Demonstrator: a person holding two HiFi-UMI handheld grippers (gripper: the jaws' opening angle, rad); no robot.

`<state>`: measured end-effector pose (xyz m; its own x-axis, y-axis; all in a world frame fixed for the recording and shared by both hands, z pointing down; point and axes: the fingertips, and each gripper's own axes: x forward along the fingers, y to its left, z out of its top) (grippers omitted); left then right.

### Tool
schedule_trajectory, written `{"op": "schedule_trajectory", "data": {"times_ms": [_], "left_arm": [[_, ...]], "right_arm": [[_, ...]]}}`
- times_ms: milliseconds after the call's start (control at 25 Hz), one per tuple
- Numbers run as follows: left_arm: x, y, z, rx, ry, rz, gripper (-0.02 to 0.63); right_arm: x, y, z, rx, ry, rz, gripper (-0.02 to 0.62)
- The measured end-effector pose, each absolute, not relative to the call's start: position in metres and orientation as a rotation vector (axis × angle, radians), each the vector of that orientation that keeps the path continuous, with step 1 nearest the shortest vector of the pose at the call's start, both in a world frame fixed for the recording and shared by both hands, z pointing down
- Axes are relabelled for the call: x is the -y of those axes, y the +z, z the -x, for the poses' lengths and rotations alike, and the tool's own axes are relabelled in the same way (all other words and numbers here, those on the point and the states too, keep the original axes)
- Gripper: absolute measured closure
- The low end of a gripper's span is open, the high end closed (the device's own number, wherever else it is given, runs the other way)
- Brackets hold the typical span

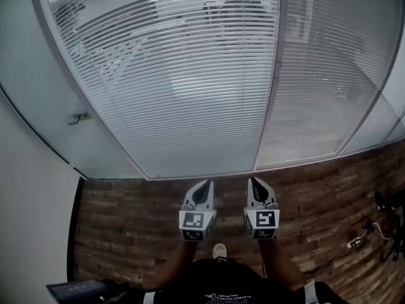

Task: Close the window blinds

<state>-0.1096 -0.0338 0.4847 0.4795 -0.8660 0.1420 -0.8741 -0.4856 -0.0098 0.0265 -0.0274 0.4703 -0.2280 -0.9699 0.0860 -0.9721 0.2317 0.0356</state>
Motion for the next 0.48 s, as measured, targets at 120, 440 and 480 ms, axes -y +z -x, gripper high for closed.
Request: {"op": "schedule_trajectory", "data": {"times_ms": [120, 440, 480], "left_arm": [[0.049, 0.48, 0.112, 1.558, 0.17, -2.642, 0.611], [0.081, 0.487, 0.104, 1.487, 0.186, -2.689, 0.611], [0.085, 0.484, 0.103, 1.487, 0.184, -2.692, 0.611]], "right_arm": [[0.036, 0.473, -0.029, 2.35, 0.057, -1.919, 0.592], [0.065, 0.484, -0.029, 2.336, 0.078, -1.945, 0.592], [0.069, 0.482, -0.03, 2.332, 0.077, -1.946, 0.592]]}}
